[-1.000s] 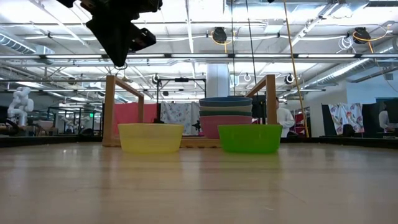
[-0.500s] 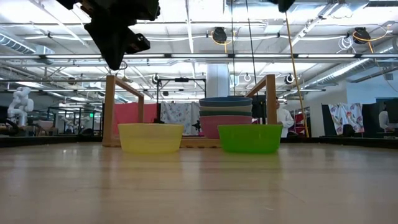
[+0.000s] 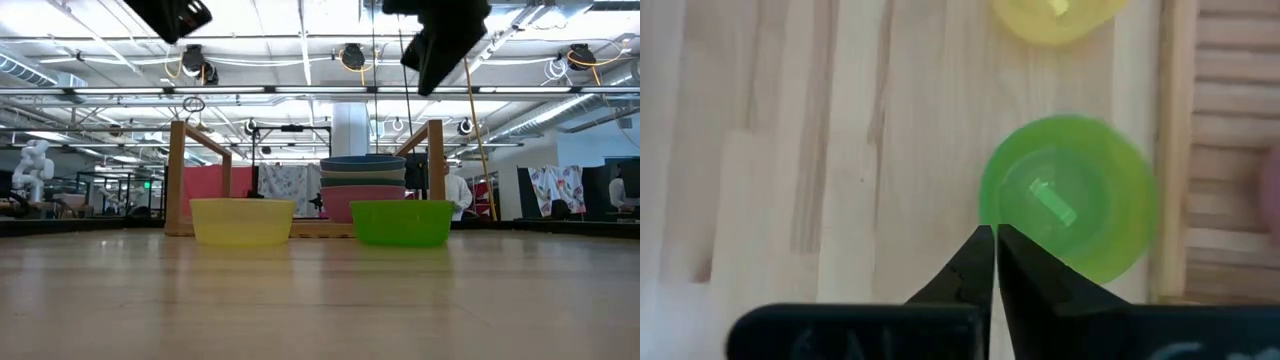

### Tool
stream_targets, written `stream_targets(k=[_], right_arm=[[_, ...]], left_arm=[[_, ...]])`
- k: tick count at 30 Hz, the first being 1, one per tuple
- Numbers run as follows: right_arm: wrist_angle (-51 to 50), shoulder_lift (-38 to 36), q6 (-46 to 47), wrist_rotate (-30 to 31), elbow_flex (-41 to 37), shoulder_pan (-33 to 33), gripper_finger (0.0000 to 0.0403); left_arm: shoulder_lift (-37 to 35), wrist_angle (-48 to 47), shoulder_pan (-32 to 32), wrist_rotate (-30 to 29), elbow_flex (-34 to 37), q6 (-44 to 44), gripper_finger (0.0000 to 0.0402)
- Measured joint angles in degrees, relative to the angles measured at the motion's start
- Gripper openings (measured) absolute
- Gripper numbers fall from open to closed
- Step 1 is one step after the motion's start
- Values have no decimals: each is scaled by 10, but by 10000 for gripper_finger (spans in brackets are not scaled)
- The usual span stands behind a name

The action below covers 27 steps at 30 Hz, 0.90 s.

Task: Place and stack bowls onto a shelf
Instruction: Stack the green bowl into the violet bowl on the shelf

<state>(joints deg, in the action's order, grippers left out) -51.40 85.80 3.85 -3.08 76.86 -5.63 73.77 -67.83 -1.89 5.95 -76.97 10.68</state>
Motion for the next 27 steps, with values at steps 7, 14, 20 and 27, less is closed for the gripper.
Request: stream_targets(k=[7, 14, 20, 27], right_arm=[[27, 0, -30, 2, -68, 5, 61], [131, 0, -99, 1, -144, 8, 107], [172, 0, -134, 1, -198, 11, 112], [245, 0, -159, 0, -249, 11, 108]], left_arm=[[-72, -1, 0, -44, 0, -56, 21], [-109, -2, 0, -63, 0, -91, 21], [-113, -2, 0, -63, 0, -96, 21], [-113, -13, 0, -65, 0, -94, 21]])
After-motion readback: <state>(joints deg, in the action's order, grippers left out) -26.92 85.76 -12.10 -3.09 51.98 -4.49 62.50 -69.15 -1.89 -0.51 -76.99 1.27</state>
